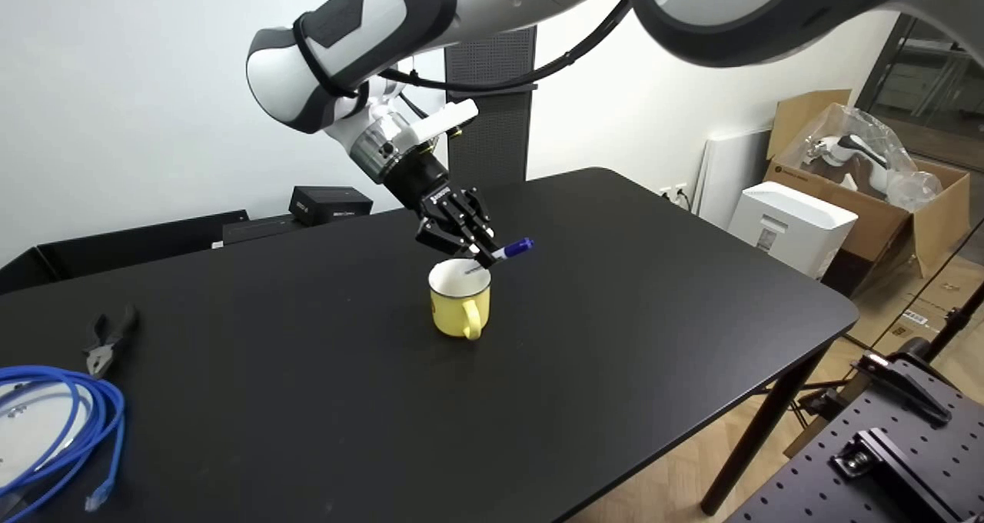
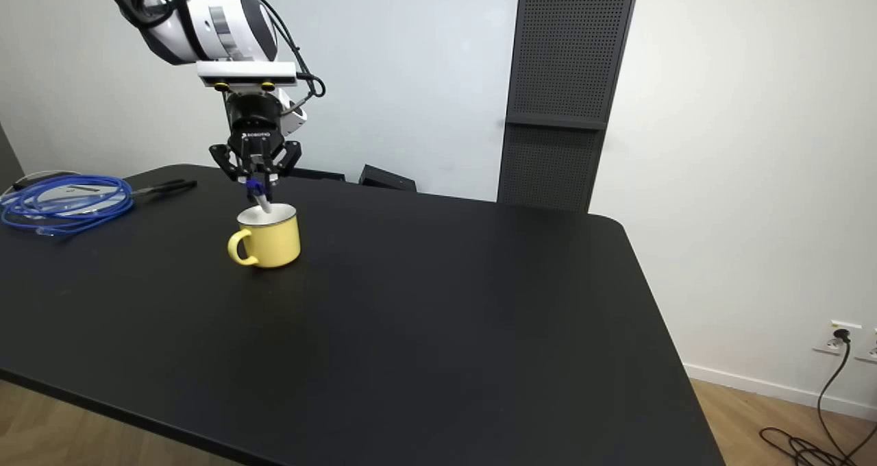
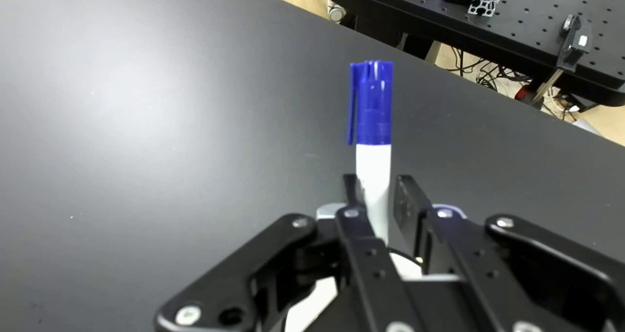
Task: Put the marker in the yellow mug
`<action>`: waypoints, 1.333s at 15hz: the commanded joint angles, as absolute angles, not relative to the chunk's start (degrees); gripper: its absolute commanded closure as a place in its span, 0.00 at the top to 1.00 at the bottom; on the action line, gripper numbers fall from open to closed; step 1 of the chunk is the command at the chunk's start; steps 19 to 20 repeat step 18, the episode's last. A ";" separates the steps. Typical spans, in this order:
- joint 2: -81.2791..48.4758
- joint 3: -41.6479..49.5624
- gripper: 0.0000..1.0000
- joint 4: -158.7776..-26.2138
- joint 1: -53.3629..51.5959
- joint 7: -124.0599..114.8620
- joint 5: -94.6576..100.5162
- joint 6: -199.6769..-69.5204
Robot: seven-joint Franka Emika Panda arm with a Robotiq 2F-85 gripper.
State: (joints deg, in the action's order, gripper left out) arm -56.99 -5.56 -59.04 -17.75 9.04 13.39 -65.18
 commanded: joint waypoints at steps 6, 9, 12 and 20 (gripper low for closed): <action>-61.38 -5.30 0.90 -51.45 -18.43 9.63 14.45 -61.15; -61.88 -5.19 1.00 -50.50 -18.40 9.41 14.29 -60.65; -60.42 -4.77 1.00 -51.74 -18.52 7.71 13.74 -61.83; -52.11 -4.58 1.00 -57.88 -18.70 -1.24 13.11 -71.86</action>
